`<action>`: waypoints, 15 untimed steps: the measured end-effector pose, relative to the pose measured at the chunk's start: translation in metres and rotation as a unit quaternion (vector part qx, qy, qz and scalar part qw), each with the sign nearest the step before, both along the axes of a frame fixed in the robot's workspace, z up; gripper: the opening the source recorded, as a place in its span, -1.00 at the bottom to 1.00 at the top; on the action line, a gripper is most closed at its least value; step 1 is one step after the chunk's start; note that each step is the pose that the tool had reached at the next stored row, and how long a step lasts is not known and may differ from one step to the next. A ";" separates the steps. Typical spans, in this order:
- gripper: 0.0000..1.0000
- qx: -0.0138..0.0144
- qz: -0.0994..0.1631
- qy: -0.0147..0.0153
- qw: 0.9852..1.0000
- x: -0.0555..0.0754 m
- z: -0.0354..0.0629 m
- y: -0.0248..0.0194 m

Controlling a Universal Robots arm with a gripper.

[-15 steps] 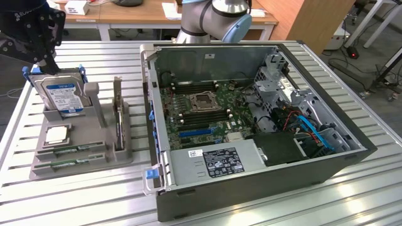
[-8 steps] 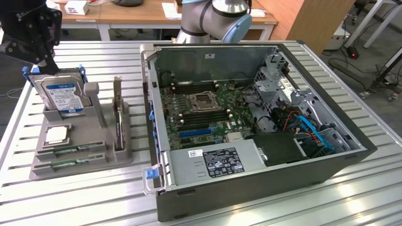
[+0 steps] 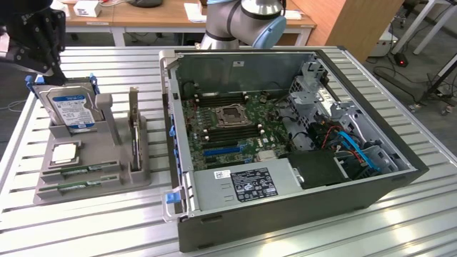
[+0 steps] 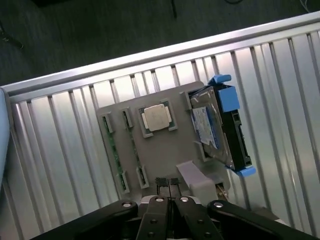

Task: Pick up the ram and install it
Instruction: 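Pick up the ram and move it above insertion slot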

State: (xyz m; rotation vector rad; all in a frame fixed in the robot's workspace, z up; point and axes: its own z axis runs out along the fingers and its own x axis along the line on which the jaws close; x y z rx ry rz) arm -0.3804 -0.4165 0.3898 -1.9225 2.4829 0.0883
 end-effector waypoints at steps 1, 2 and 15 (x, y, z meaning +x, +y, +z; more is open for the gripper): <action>-0.81 0.000 0.008 0.000 1.000 0.000 -0.0001 0.0000; -0.81 0.000 0.016 0.000 1.000 0.000 -0.0001 0.0000; -0.81 0.000 0.116 0.000 0.993 0.000 -0.0011 0.0000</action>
